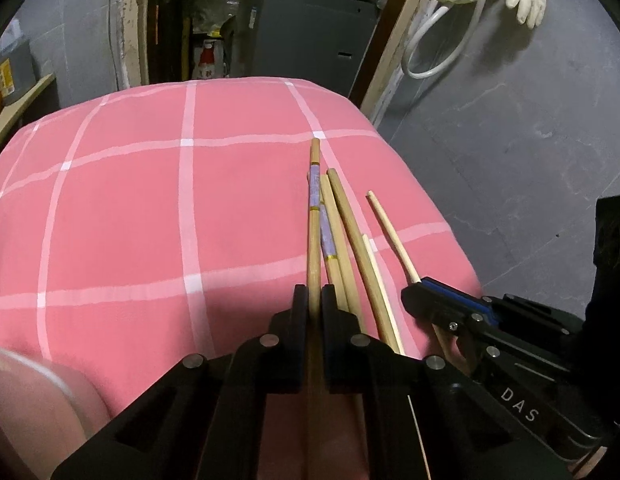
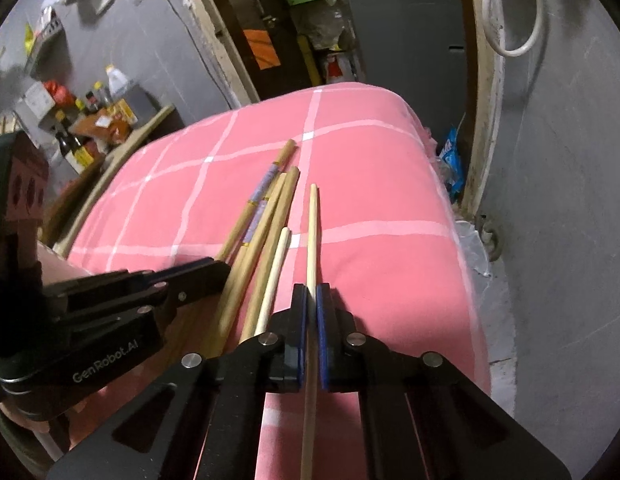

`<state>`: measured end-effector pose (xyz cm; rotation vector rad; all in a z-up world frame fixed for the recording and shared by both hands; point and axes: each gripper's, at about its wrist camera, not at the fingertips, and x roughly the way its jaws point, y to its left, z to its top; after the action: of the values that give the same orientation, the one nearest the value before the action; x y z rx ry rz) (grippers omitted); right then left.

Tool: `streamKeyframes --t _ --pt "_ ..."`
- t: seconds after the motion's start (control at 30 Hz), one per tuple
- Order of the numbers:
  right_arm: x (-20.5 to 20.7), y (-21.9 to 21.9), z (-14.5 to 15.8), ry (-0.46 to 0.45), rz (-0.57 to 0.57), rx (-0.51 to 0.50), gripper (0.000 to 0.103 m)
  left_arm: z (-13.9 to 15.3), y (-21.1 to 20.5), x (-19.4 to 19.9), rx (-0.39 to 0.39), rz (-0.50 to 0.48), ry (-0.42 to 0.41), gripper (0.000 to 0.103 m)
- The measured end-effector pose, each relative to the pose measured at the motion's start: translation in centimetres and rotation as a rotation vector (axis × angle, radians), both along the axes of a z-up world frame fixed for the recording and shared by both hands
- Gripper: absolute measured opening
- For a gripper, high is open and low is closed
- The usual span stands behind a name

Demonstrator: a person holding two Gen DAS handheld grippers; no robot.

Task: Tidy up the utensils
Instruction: 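Close the right gripper on one chopstick while the left gripper grasps another, then lift both held chopsticks upright above the white holder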

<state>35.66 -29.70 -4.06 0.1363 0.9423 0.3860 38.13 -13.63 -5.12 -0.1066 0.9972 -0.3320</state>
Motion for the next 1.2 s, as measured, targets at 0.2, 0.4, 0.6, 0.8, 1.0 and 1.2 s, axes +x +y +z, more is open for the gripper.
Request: streamKeyframes --t 0.2,0.4,0.6,0.8,1.0,1.2 --pt "-2.3 -0.5 0.5 -0.070 -0.025 0.048 0.003 0.7 0.7 -2.0 -0.039 0.012 -0.033 0.004" --pt "-5.5 -0.9 2.6 -0.226 -0.061 0.064 0.003 2.9 1.5 -4.3 -0.088 0.020 -0.146 0.004" --pt "-9.1 -0.2 5.0 -0.423 -0.075 0.035 0.003 5.5 2.2 -7.6 -0.133 0.036 -0.325 0.004" --pt "-11.9 0.6 7.8 -0.596 -0.095 0.058 0.003 8.5 3.2 -10.4 -0.159 0.069 -0.495 0.004" --pt "-14.2 2.6 10.6 -0.769 -0.098 0.092 0.003 11.7 4.8 -13.6 -0.164 0.107 -0.661 0.004" --pt "-16.0 4.5 12.9 -0.910 -0.097 0.144 0.003 14.1 7.1 -16.1 -0.147 0.152 -0.796 0.004"
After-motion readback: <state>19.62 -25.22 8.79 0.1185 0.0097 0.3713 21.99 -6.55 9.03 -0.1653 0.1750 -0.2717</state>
